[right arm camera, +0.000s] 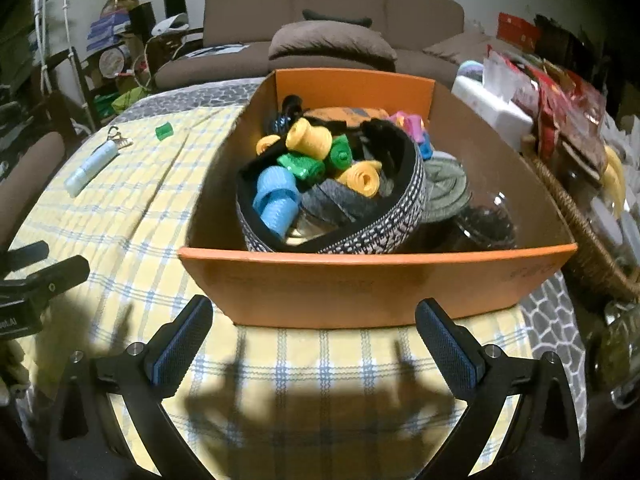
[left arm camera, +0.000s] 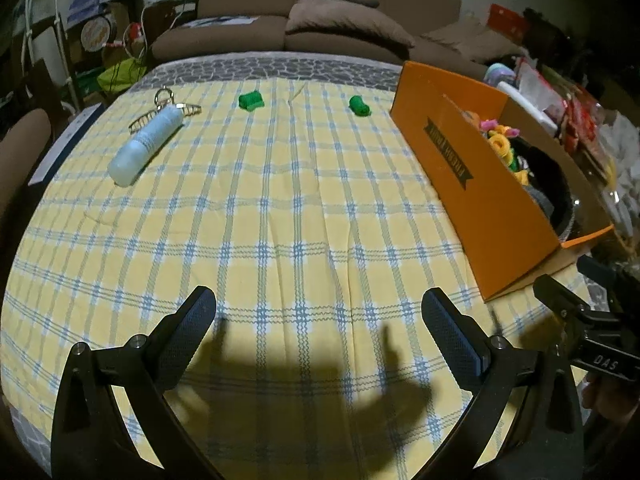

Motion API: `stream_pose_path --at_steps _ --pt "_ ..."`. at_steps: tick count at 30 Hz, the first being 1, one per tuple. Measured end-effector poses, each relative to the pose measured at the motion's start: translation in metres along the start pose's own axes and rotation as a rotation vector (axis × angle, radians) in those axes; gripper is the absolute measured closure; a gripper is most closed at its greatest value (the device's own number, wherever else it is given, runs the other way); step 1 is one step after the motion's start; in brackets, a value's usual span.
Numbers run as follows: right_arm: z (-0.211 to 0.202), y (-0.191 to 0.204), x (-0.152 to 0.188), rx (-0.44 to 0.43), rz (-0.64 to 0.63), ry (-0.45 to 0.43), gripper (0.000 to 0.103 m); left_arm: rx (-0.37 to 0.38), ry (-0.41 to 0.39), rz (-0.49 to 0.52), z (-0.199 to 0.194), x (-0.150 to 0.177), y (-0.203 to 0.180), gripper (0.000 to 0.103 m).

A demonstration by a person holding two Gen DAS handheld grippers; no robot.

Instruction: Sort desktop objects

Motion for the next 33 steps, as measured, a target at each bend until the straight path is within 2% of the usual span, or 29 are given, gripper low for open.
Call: stream_pose_path --at_steps 8,13,18,24,28,33 --pt "0.014 -0.007 0.006 -0.026 0.034 0.025 0.0 -0.006 0.059 -0.025 0.026 0.016 -0.001 0.0" --pt "0.019 -0.01 0.011 -0.04 0.046 0.041 0.0 -0.008 0.078 -0.005 0.037 0.026 -0.01 0.0" --pt "0.03 -0.018 0.019 -0.037 0.059 0.071 0.0 -0.031 0.057 0.022 0.037 0.031 -0.018 0.0" --pt "0.037 -0.024 0.026 -0.037 0.075 0.076 0.0 -0.093 0.039 0.054 0.037 0.038 -0.024 0.0" --pt "0.041 -0.031 0.028 -0.043 0.111 0.081 0.0 -0.116 0.022 0.032 0.038 0.037 -0.023 0.0" --pt "0.047 -0.027 0.03 0.002 0.049 0.096 0.0 -0.129 0.009 0.027 0.038 0.036 -0.023 0.0"
Point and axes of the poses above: each gripper's, at about its wrist camera, not at the fingertips, and z roughly the way its jaws point, y to its left, x to its underside, the point moved 8 cm from there along z, roughly the way its jaws point, and after that the axes turned 7 degrees about -x, right-handed, at the moved point
